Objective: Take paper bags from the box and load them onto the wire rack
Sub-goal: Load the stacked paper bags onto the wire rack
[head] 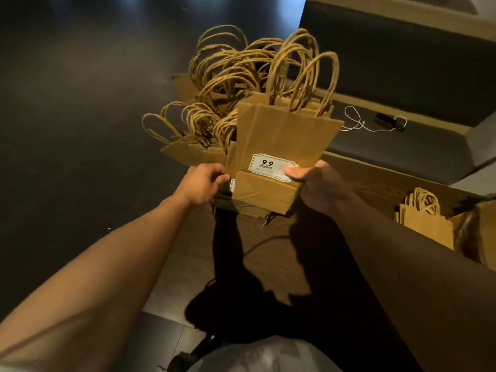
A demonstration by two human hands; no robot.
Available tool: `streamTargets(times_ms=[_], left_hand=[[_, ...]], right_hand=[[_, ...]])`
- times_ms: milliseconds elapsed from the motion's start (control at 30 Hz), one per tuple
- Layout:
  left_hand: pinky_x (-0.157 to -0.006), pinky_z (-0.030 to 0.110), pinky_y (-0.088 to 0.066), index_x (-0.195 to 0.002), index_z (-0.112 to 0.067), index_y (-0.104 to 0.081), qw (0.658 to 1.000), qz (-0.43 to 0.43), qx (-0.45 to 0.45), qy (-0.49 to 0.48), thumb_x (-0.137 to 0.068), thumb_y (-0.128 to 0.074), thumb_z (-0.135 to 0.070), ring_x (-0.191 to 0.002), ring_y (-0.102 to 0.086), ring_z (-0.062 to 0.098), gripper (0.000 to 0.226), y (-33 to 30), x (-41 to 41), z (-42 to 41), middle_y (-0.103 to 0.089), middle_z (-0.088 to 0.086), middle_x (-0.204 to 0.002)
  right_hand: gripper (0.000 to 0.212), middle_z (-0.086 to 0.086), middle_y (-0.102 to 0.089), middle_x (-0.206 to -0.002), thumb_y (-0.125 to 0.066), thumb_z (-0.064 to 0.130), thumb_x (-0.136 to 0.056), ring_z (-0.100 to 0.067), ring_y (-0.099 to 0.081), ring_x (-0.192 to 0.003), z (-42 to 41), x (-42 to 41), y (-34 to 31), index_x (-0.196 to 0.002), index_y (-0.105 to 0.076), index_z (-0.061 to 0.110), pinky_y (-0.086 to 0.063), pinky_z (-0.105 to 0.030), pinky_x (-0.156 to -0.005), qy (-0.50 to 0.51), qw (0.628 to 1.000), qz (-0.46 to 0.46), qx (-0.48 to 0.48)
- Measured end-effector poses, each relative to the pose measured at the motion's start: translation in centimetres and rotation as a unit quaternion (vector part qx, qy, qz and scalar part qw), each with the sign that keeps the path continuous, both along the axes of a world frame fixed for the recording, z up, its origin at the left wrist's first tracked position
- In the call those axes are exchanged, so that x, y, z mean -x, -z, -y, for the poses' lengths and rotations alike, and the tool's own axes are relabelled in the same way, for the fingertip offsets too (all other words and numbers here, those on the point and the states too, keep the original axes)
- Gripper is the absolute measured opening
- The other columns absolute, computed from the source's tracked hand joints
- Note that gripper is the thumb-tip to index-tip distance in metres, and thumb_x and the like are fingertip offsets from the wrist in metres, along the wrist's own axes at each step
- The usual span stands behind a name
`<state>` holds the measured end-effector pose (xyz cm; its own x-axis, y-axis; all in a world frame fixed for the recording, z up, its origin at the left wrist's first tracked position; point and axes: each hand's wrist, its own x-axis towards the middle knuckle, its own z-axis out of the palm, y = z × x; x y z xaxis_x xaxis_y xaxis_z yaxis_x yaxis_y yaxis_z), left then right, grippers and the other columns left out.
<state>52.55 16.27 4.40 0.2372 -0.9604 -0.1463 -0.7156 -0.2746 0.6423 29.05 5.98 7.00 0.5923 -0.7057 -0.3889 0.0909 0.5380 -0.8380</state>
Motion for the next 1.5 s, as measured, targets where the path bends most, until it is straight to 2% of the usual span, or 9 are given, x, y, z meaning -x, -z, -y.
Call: streamTargets(times_ms=[233, 400, 567, 833, 967, 1067, 1167, 1300, 1500], left_hand=[[-0.079, 0.035, -0.048, -0.094, -0.018, -0.059, 0.997, 0.009, 0.016, -0.072, -0.101, -0.052, -0.022, -0.087, -0.061, 0.027, 0.011, 1.5, -1.9, -0.2, -0.066, 0.006, -0.090], [-0.075, 0.028, -0.041, -0.094, -0.016, -0.054, 0.993, -0.060, 0.037, -0.091, -0.102, -0.050, -0.022, -0.083, -0.059, 0.014, 0.010, 1.7, -1.7, -0.4, -0.064, 0.000, -0.090], [-0.092, 0.029, -0.042, -0.121, -0.020, -0.054, 0.991, -0.128, -0.007, -0.048, -0.099, -0.053, -0.015, -0.108, -0.058, 0.014, 0.022, 2.3, -1.8, -0.7, -0.066, -0.001, -0.117], [-0.100, 0.033, -0.043, -0.128, -0.018, -0.062, 0.985, -0.073, -0.156, -0.033, -0.100, -0.054, -0.030, -0.121, -0.056, 0.027, 0.032, 4.1, -2.5, 0.5, -0.064, 0.005, -0.129], [-0.097, 0.037, -0.049, -0.120, -0.016, -0.069, 0.980, -0.035, -0.176, -0.090, -0.095, -0.059, -0.036, -0.112, -0.061, 0.028, 0.033, 4.9, -2.7, 1.5, -0.068, 0.010, -0.120], [-0.097, 0.042, -0.051, -0.120, -0.020, -0.065, 0.972, -0.010, -0.211, -0.107, -0.089, -0.060, -0.052, -0.111, -0.061, 0.033, 0.046, 4.5, -2.2, 1.7, -0.064, 0.010, -0.121], [-0.096, 0.045, -0.049, -0.121, -0.021, -0.062, 0.966, 0.065, -0.244, -0.060, -0.090, -0.043, -0.068, -0.111, -0.060, 0.034, 0.059, 3.3, -1.7, 1.6, -0.062, 0.009, -0.119], [-0.093, 0.041, -0.053, -0.111, -0.026, -0.070, 0.984, 0.080, -0.160, 0.022, -0.092, -0.051, -0.045, -0.104, -0.063, 0.032, 0.034, 1.8, -1.5, 1.3, -0.069, 0.008, -0.112], [-0.102, 0.038, -0.044, -0.131, -0.035, -0.059, 0.940, 0.132, -0.273, 0.156, -0.091, -0.045, -0.058, -0.124, -0.053, 0.032, 0.048, 2.2, -0.5, 2.0, -0.056, 0.007, -0.139]], right_hand=[[0.054, -0.021, -0.066, -0.120, -0.066, -0.009, -0.073, -0.040, -0.062, -0.112, -0.3, -1.8, 2.4, -0.126, -0.056, -0.001, -0.042, -0.059, -0.104, 0.116, 0.993, -0.021, -0.025], [0.044, -0.019, -0.068, -0.117, -0.061, -0.011, -0.082, -0.035, -0.066, -0.109, -1.1, -2.2, 3.6, -0.123, -0.059, 0.005, -0.052, -0.047, -0.092, 0.137, 0.990, 0.008, -0.025], [0.055, -0.017, -0.063, -0.128, -0.062, -0.006, -0.083, -0.035, -0.061, -0.117, -0.2, -1.7, 3.7, -0.136, -0.051, 0.005, -0.054, -0.046, -0.091, 0.086, 0.996, 0.022, -0.023], [0.057, -0.015, -0.065, -0.125, -0.061, -0.005, -0.080, -0.031, -0.064, -0.113, 0.3, -1.1, 2.8, -0.135, -0.050, 0.004, -0.055, -0.039, -0.079, 0.096, 0.995, 0.016, 0.007], [0.056, -0.019, -0.061, -0.129, -0.060, -0.003, -0.081, -0.034, -0.060, -0.118, 0.5, -0.6, 2.8, -0.136, -0.049, 0.000, -0.051, -0.045, -0.090, 0.117, 0.993, 0.014, 0.009], [0.057, -0.016, -0.065, -0.125, -0.062, 0.001, -0.078, -0.031, -0.062, -0.115, 0.2, -0.4, 3.2, -0.134, -0.052, 0.003, -0.056, -0.039, -0.082, 0.116, 0.993, 0.006, 0.004], [0.057, -0.015, -0.065, -0.124, -0.064, 0.001, -0.078, -0.031, -0.064, -0.113, -0.2, -0.7, 4.1, -0.133, -0.053, 0.004, -0.057, -0.036, -0.076, 0.105, 0.994, 0.003, -0.005], [0.060, -0.018, -0.062, -0.129, -0.063, -0.001, -0.078, -0.033, -0.062, -0.116, -0.4, -1.2, 4.6, -0.137, -0.050, 0.005, -0.053, -0.044, -0.086, 0.100, 0.995, 0.009, -0.014], [0.051, -0.015, -0.068, -0.119, -0.063, 0.001, -0.076, -0.030, -0.066, -0.109, 0.4, -0.3, 3.3, -0.126, -0.057, 0.005, -0.056, -0.039, -0.076, 0.120, 0.993, 0.001, 0.011]])
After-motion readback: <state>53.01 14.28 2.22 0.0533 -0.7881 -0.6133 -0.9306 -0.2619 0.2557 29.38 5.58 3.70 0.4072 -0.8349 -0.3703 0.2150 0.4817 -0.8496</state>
